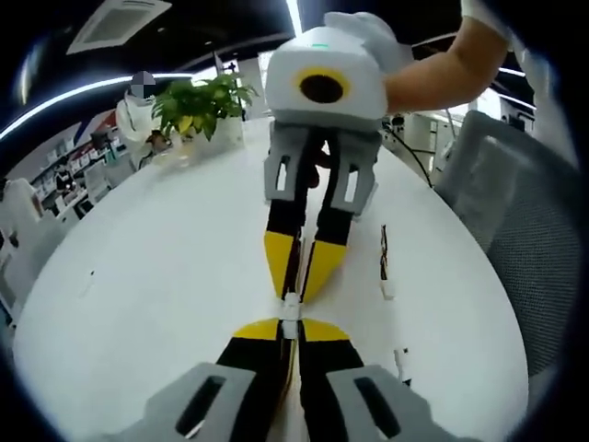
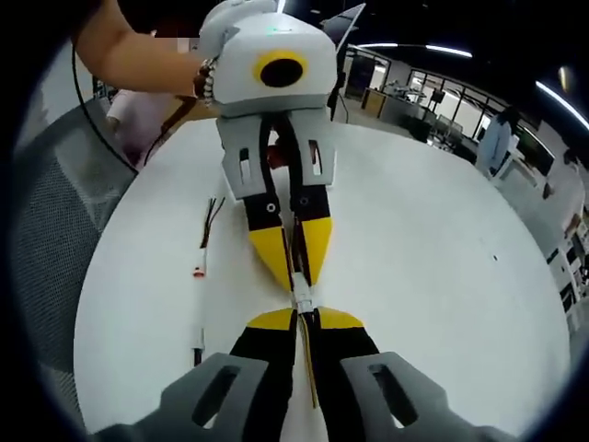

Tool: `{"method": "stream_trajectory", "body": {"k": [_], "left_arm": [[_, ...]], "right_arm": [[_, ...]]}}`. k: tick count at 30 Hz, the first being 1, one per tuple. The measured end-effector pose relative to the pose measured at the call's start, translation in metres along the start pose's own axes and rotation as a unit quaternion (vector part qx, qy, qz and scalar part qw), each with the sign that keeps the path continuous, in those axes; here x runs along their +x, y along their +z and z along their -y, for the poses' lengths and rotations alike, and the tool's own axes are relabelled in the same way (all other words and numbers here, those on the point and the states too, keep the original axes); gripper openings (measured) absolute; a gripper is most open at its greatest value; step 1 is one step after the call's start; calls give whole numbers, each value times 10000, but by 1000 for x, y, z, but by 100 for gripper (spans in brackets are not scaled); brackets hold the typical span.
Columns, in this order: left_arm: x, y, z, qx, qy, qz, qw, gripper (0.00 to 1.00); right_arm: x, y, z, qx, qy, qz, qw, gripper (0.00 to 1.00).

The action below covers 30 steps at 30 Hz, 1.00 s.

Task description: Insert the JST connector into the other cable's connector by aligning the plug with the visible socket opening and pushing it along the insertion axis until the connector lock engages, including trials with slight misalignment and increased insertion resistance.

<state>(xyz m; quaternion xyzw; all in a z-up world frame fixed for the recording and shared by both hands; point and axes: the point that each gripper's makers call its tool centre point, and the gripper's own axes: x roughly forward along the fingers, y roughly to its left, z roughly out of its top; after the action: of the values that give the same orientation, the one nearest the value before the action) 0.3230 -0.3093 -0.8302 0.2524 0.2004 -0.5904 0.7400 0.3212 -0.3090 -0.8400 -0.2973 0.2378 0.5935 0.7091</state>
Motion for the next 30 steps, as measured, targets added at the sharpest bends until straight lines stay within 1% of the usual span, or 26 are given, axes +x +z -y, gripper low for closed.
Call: {"method": "stream_trajectory", "body": {"k": [5, 9, 16, 20, 21, 22, 23, 24, 25, 26, 27, 28, 29, 30], "left_arm": [[3, -4, -8, -129, 27, 41, 9999, 0], [5, -6, -8, -234, 0, 83, 9997, 0], [7, -7, -8, -197, 1, 69, 9998, 0], [7, -7, -8, -240, -2, 82, 9997, 0], [6, -10, -9, -256, 28, 48, 9997, 1], [6, -14, -10, -247, 59, -56, 9997, 4], [5, -11, -11, -289, 76, 95, 9995, 6], [4, -15, -11, -369, 49, 15, 9993, 8], [2, -15, -11, -432, 88, 34, 9990, 12], [0, -15, -13, -434, 122, 45, 9990, 14], [-4, -16, -15, -507, 182, 68, 9985, 14], [-7, -14, -16, -613, 229, 154, 9977, 16], [-11, -9, -17, -848, 280, 367, 9953, 17], [-15, -4, -17, -1033, 272, 555, 9927, 19]], "right_arm": [[4, -2, 7, 42, -12, 48, 10000, 4], [7, -6, 7, 35, 28, 37, 10000, 4], [9, -8, 8, 75, 46, 53, 9999, 5], [9, -10, 8, 116, 61, 55, 9999, 5], [8, -11, 8, 144, 65, 53, 9999, 5], [8, -12, 9, 163, 50, 62, 9998, 5], [7, -12, 10, 187, 27, 59, 9998, 5], [7, -13, 11, 245, -10, 57, 9997, 7], [5, -14, 13, 298, -46, 45, 9995, 10], [2, -14, 14, 293, -54, 66, 9995, 11], [-3, -12, 15, 356, -92, 153, 9992, 12], [-6, -10, 17, 458, -112, 245, 9986, 13], [-10, -7, 18, 561, -145, 368, 9976, 14], [-16, -2, 22, 726, -196, 611, 9953, 16]]}}
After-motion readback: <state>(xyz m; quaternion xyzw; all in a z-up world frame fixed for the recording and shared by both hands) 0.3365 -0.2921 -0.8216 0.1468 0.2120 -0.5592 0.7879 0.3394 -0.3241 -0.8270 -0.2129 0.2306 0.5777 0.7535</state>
